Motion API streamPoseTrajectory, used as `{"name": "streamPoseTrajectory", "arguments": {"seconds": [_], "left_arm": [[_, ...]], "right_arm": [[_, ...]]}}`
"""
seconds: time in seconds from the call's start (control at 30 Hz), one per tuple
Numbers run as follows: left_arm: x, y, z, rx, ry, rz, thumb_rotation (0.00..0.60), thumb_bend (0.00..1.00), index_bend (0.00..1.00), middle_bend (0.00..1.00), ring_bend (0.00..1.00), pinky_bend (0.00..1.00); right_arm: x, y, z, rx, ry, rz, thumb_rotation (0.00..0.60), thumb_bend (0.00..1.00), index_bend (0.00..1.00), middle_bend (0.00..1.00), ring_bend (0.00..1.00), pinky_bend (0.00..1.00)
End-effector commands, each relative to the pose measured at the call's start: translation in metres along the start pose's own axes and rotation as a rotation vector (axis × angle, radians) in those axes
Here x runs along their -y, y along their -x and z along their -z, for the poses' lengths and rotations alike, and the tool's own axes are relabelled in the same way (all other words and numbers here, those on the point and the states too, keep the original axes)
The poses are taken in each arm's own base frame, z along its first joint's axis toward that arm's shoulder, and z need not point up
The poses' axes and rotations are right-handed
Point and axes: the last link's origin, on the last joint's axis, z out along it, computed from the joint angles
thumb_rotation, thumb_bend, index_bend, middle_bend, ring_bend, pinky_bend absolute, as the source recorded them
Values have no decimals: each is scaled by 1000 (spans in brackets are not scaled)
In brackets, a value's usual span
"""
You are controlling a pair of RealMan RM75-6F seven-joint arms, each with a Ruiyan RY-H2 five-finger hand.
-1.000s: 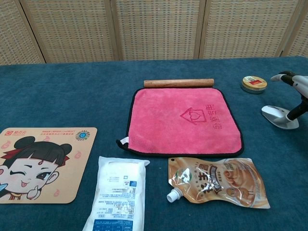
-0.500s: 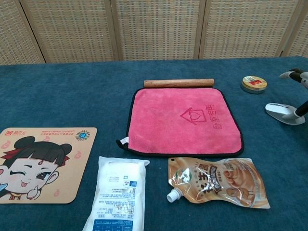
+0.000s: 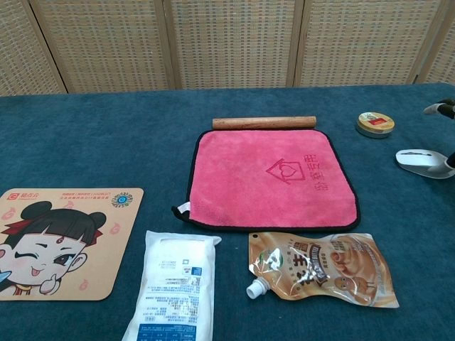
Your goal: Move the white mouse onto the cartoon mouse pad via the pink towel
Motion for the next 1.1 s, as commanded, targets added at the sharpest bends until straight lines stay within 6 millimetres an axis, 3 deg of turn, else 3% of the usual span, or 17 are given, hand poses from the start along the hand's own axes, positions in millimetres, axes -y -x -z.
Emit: {"name": "streamPoseTrajectory", "arguments": {"seconds": [0.03, 0.47, 0.7, 1.1], "left_arm": [[0, 0, 0, 0, 2, -1, 600, 27, 0, 0, 0, 0], [-1, -1, 0, -3, 6, -3, 600, 29, 0, 0, 0, 0], [0, 0, 0, 1, 5, -4, 600, 29, 0, 0, 0, 0], [0, 0, 0, 7, 10, -6, 600, 29, 0, 0, 0, 0]], "right_arm": [[-2, -3, -3, -2, 4, 7, 600, 2, 80, 0, 0, 0], [-6, -9, -12, 42, 11, 63, 600, 2, 114, 0, 0, 0], [-1, -17, -16, 55, 6, 104, 600, 28, 176, 0, 0, 0], [5, -32, -24, 132, 26, 185, 600, 28, 187, 0, 0, 0]]}}
